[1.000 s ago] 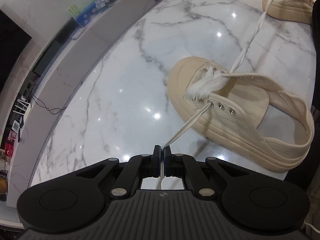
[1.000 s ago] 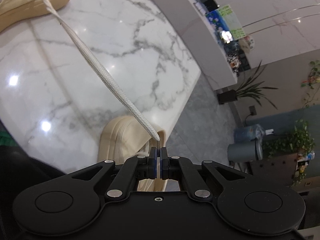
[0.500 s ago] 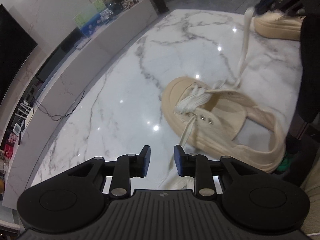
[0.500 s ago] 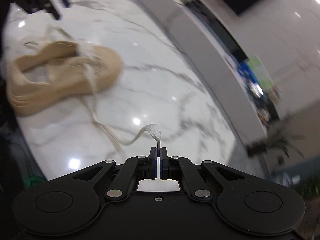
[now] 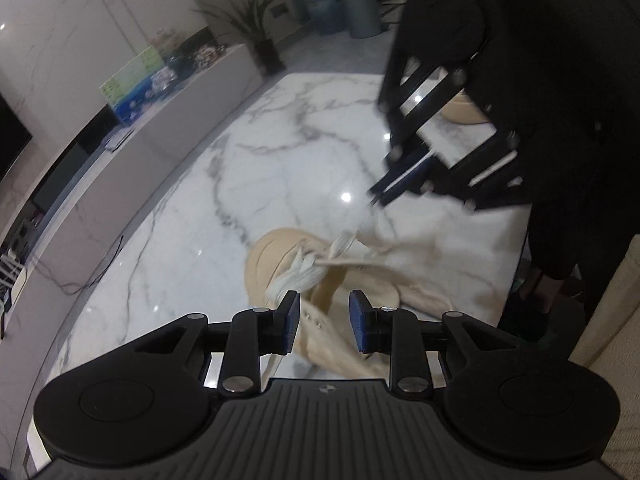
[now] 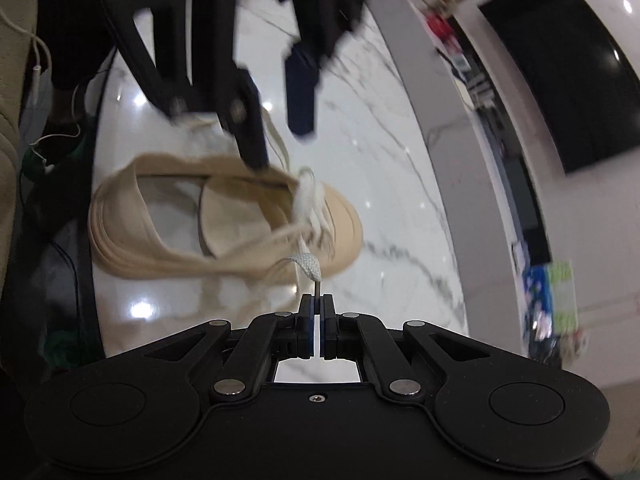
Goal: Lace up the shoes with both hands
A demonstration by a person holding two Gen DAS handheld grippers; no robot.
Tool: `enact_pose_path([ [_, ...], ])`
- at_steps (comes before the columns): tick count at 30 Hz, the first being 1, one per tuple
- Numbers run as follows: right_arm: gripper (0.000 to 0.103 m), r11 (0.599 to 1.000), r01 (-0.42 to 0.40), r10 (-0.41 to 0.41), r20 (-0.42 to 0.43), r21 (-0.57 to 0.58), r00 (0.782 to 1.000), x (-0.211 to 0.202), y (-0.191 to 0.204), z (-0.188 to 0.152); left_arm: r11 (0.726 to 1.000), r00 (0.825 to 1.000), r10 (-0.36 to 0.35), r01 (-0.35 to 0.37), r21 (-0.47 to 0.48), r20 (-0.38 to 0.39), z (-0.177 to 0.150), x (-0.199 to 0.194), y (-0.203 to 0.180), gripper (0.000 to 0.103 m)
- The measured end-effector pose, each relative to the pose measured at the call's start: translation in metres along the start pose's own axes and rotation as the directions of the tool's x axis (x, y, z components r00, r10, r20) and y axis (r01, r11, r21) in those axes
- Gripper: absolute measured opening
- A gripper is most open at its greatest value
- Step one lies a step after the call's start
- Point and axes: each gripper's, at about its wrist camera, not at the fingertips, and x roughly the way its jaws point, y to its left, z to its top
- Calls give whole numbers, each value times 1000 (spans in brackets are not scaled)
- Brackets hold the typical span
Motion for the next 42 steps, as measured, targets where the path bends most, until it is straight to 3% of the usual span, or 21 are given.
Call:
enact_pose_path([
  [10, 1, 989, 14, -6, 50, -147, 999, 1, 7, 18, 999, 999, -41, 40, 24, 14, 7, 15, 4, 25],
  [13, 1, 987, 13, -2, 67, -163, 998, 0, 7, 21, 998, 999, -53, 53, 14, 0, 5, 22, 7, 10],
  [17, 1, 986, 15, -1, 84, -165, 996, 0, 7, 25, 998, 998, -67, 67, -14, -18, 0, 29, 13, 4],
  [19, 1, 988, 19, -5, 91, -153, 996, 0, 5, 26, 997, 997, -71, 70, -26, -22, -2, 30, 14, 4],
  [23, 20, 997, -24, 31, 97, -69, 995, -2, -3, 25, 995, 997, -78, 76, -68, -21, -9, 29, 19, 4],
  [26, 20, 995, -97, 94, 109, 24, 990, -3, -12, 25, 990, 996, -89, 88, -109, -4, -12, 23, 23, 4],
  [27, 20, 988, -135, 126, 118, 69, 985, -3, -16, 25, 988, 996, -93, 92, -121, 2, -13, 21, 24, 4],
  [30, 20, 983, -149, 137, 112, 108, 984, 4, -19, 27, 988, 995, -95, 95, -121, 5, -14, 16, 23, 4],
  [38, 19, 982, -137, 127, 84, 128, 988, 15, -22, 35, 989, 995, -98, 99, -114, 12, -16, 6, 21, 4],
  [42, 1, 977, -153, 142, 86, 148, 986, 7, -21, 25, 989, 995, -94, 95, -117, 12, -17, 4, 21, 5],
])
